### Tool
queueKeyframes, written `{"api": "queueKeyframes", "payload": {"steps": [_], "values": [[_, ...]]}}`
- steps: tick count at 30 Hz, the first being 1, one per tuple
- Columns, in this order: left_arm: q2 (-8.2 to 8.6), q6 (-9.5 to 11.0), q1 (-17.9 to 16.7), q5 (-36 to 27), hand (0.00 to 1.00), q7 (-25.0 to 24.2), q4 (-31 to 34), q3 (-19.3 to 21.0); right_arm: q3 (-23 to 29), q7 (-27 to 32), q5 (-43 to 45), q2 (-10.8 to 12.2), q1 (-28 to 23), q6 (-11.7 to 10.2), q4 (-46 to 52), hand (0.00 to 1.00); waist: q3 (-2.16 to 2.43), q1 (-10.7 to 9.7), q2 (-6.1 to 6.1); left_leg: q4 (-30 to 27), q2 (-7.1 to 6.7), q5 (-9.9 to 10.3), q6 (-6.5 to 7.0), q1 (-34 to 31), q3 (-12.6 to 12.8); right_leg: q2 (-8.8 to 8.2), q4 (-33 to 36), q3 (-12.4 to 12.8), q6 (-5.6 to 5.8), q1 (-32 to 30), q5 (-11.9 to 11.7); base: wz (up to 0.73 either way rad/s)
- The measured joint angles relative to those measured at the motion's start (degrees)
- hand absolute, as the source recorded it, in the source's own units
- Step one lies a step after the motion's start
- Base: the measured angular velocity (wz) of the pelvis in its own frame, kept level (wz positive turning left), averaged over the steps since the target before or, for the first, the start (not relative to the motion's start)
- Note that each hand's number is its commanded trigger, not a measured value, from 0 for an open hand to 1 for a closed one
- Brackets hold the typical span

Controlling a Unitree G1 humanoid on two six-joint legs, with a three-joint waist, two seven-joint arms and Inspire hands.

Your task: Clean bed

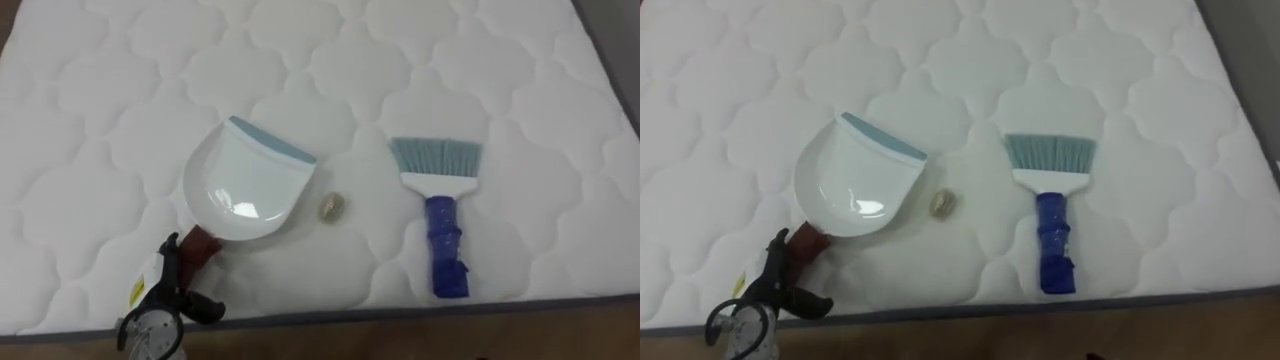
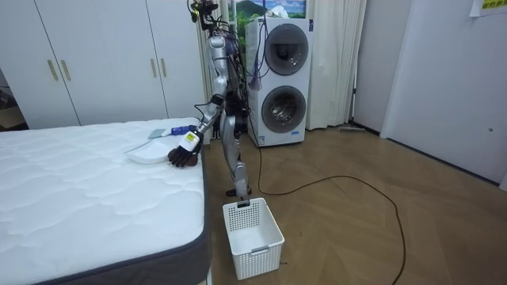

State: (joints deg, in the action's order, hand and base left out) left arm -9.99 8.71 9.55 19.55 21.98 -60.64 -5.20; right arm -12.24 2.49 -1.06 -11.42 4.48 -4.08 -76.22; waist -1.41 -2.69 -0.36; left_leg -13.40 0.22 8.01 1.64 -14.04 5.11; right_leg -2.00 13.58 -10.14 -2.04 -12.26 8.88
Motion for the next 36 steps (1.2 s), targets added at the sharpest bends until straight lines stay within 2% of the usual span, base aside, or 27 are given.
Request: {"api": "queueKeyframes", "payload": {"steps": [6, 12, 18, 21, 23, 26, 32, 36], "values": [[-0.02, 0.0, 1.1, -3.6, 0.0, 0.2, -0.3, 0.0, -0.1, 0.0, -1.2, -0.1, 0.1, -0.1, -0.2, 0.0, 0.0, -0.2, 0.35, -0.5, -0.01, 0.0, 0.0, -0.8, -0.5, -0.11, 0.7, -0.3, -0.05, -0.7, 0.0, 0.02], [-0.33, 0.0, 3.3, -4.8, 0.0, 0.4, -3.3, 0.0, -0.1, 0.0, -1.2, -0.2, 0.2, -0.1, -0.2, 0.0, -0.06, -0.5, 0.29, -1.3, -0.11, 0.0, 0.02, -1.6, -0.4, -0.44, 2.4, -0.1, -0.16, -2.1, 0.6, -0.01], [-1.23, 0.0, 5.3, -6.5, 0.0, 0.6, -3.7, -0.3, -0.6, 0.6, -1.3, -0.2, 1.2, -0.1, 0.2, 0.0, -0.23, -1.2, 0.08, -3.4, -0.05, 0.0, 0.02, -5.9, 0.0, -0.84, 5.5, -0.2, -0.5, -6.8, 1.2, 0.01], [-1.23, -0.1, 6.3, -6.5, 0.0, 1.2, -3.7, -0.6, -1.5, 1.1, -2.6, -0.2, 1.6, 0.0, 0.6, 0.0, -0.5, -1.6, 0.19, -4.3, 0.02, 0.0, 0.02, -7.5, 0.2, -0.98, 6.7, -0.2, -0.6, -8.4, 1.4, 0.03], [-1.26, -0.2, 7.2, -6.5, 0.0, 1.1, -3.7, -0.6, -2.3, 1.8, -3.2, -0.2, 2.1, 0.0, 0.6, 0.0, -0.92, -1.8, 0.43, -4.9, 0.06, 0.0, 0.02, -8.1, 0.2, -1.06, 7.3, -0.4, -0.67, -8.9, 1.5, 0.02], [-1.39, -0.1, 8.6, -6.5, 0.0, 0.9, -3.7, -0.7, -2.3, 2.0, -3.2, -0.2, 2.3, -0.1, 0.6, 0.0, -1.29, -2.0, 0.74, -6.1, 0.03, 0.0, 0.05, -9.4, -0.5, -1.12, 7.1, -0.9, -0.76, -9.4, 2.1, 0.1], [-2.26, 0.0, 10.0, -6.5, 0.0, 1.1, -3.7, -1.9, -2.4, 2.4, -3.2, -0.3, 2.7, -0.3, 1.0, 0.0, -1.48, -2.2, 0.7, -8.0, 0.18, 0.0, 0.06, -13.6, -0.5, -1.29, 9.3, -0.9, -0.99, -13.7, 2.1, 0.01], [-2.62, 0.0, 10.7, -6.5, 0.0, 1.2, -4.0, -1.9, -2.8, 2.4, -3.2, -0.3, 2.7, -0.3, 1.3, 0.0, -1.63, -2.6, 0.41, -8.3, -0.13, 0.0, 0.06, -13.9, -0.4, -1.85, 10.6, -0.9, -1.0, -14.6, 2.3, 0.0]]}}
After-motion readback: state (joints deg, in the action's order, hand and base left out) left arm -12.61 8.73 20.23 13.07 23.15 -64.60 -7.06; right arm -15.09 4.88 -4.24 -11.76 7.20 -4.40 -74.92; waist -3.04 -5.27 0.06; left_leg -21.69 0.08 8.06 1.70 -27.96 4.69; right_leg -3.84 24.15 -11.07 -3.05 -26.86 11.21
